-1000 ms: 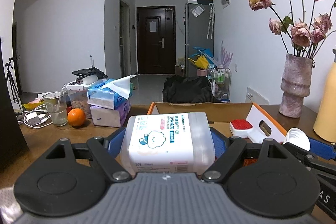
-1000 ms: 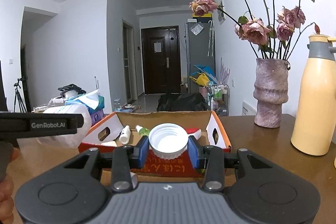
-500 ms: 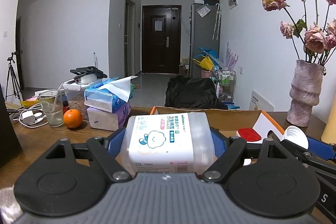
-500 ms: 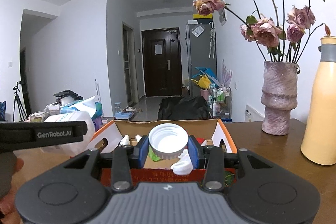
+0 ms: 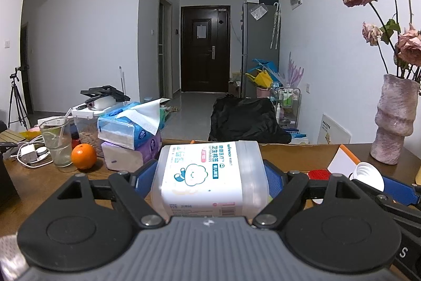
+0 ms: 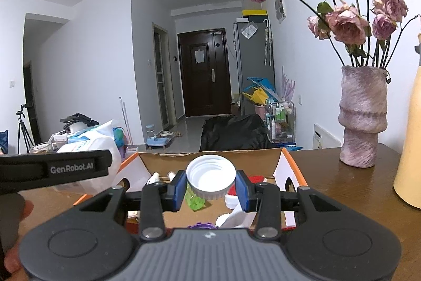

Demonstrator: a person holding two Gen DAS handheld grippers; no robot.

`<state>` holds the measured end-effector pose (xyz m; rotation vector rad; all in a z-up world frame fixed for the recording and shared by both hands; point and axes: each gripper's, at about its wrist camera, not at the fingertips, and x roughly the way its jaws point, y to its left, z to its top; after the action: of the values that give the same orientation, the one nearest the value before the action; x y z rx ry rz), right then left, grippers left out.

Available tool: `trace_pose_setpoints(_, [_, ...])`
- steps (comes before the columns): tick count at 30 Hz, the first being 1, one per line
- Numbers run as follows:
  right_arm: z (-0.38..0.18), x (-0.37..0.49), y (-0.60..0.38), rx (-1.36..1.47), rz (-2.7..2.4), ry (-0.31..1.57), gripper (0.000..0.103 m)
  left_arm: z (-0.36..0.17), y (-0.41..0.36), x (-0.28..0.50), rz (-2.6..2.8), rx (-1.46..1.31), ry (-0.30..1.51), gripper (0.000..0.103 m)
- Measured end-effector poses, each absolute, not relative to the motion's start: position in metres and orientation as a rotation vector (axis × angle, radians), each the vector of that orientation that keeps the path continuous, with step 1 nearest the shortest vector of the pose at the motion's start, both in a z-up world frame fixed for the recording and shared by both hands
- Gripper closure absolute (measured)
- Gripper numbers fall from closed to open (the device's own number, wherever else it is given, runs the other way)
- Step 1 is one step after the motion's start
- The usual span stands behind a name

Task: Organize rigid objects
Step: 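Carry the white cap and cotton-pad box over the box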

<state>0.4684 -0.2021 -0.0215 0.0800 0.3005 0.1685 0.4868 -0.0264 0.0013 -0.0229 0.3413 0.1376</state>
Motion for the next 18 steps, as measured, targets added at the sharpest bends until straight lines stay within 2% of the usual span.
trace_pose_setpoints(18, [-0.025, 0.516, -0.206, 0.071, 0.150, 0.321, 0.064, -0.005, -0.031, 0.535, 0.133, -0.010, 0.352, 0.020])
